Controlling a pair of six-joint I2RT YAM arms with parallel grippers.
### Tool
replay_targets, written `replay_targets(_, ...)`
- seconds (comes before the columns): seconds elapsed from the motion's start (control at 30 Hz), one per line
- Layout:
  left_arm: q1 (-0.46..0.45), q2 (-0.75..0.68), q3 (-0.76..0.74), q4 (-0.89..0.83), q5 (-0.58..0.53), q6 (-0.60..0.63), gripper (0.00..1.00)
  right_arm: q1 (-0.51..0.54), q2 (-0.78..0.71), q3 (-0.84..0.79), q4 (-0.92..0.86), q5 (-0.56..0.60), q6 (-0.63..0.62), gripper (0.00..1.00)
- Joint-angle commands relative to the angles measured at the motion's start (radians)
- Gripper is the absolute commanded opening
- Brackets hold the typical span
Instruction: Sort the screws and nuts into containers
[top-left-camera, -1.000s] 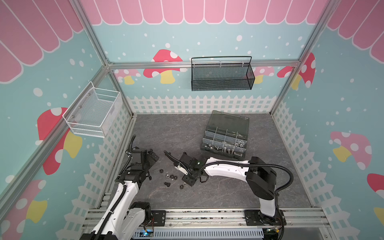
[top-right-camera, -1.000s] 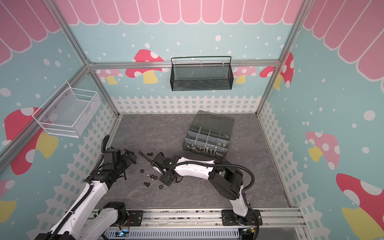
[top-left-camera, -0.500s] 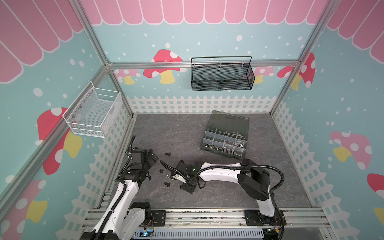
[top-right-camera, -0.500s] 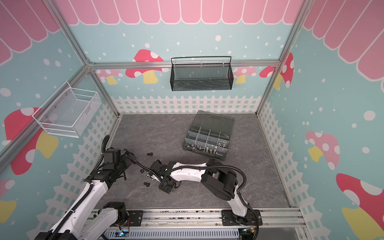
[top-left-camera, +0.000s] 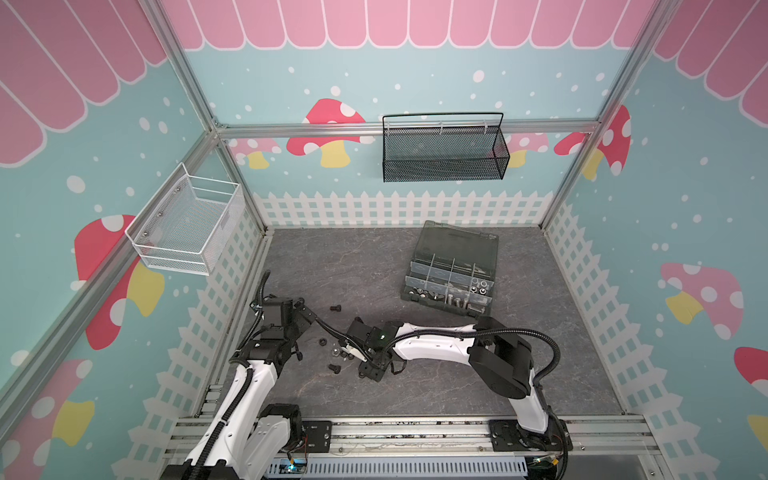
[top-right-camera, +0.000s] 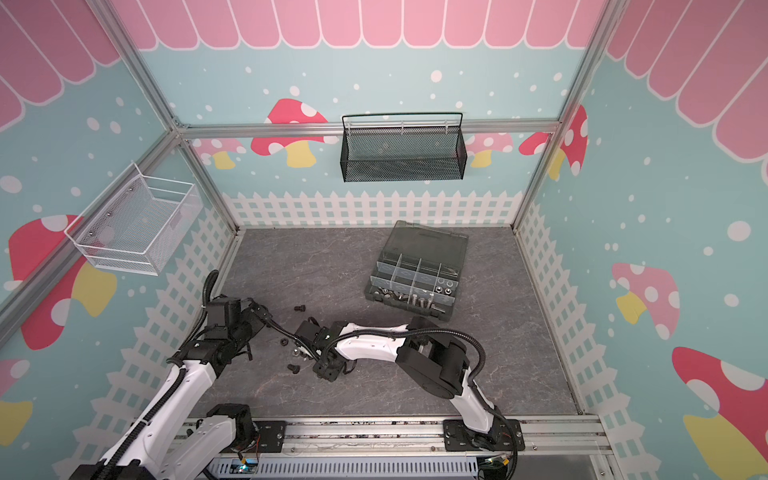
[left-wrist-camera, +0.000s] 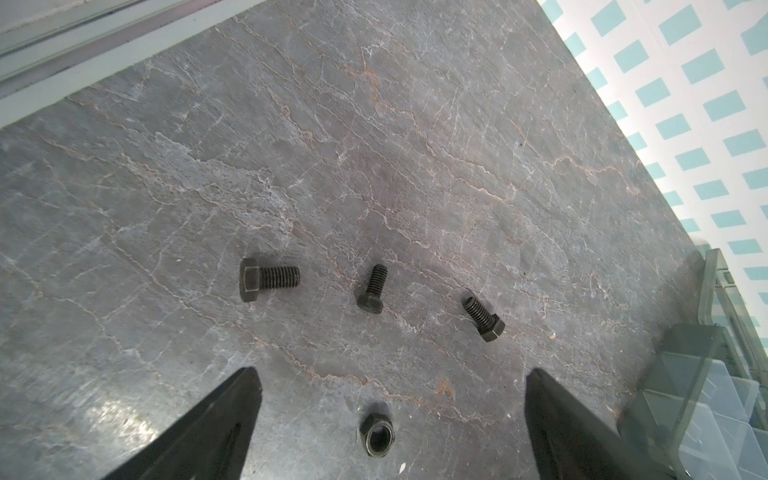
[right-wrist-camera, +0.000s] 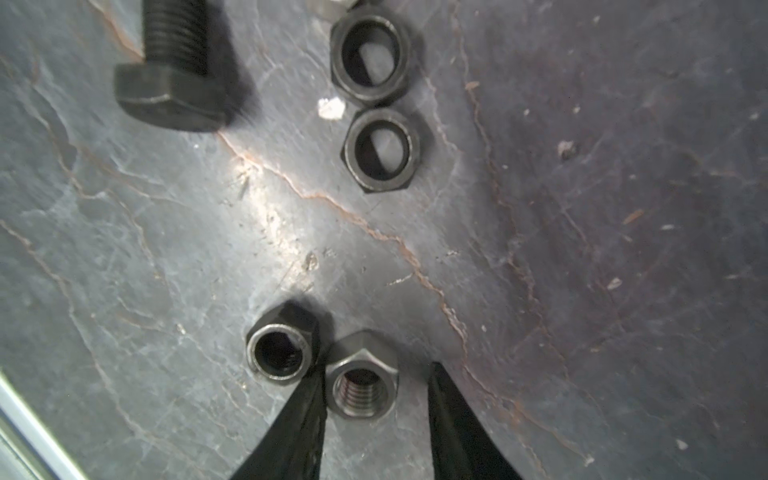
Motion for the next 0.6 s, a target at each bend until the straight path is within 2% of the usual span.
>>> replay_targets(0.0,0.006,0.006,0.001,0.006,0.001,-0.022,1.00,-0.010,0.035,0.010,-0.013,0.003,0.004,0.39)
replay_targets(0.57,0.007,0.020,-0.002,0.023,0.008,-0.019,1.00,-0.015,0.071,0.009,-0.013,-0.046,-0.013,0.42)
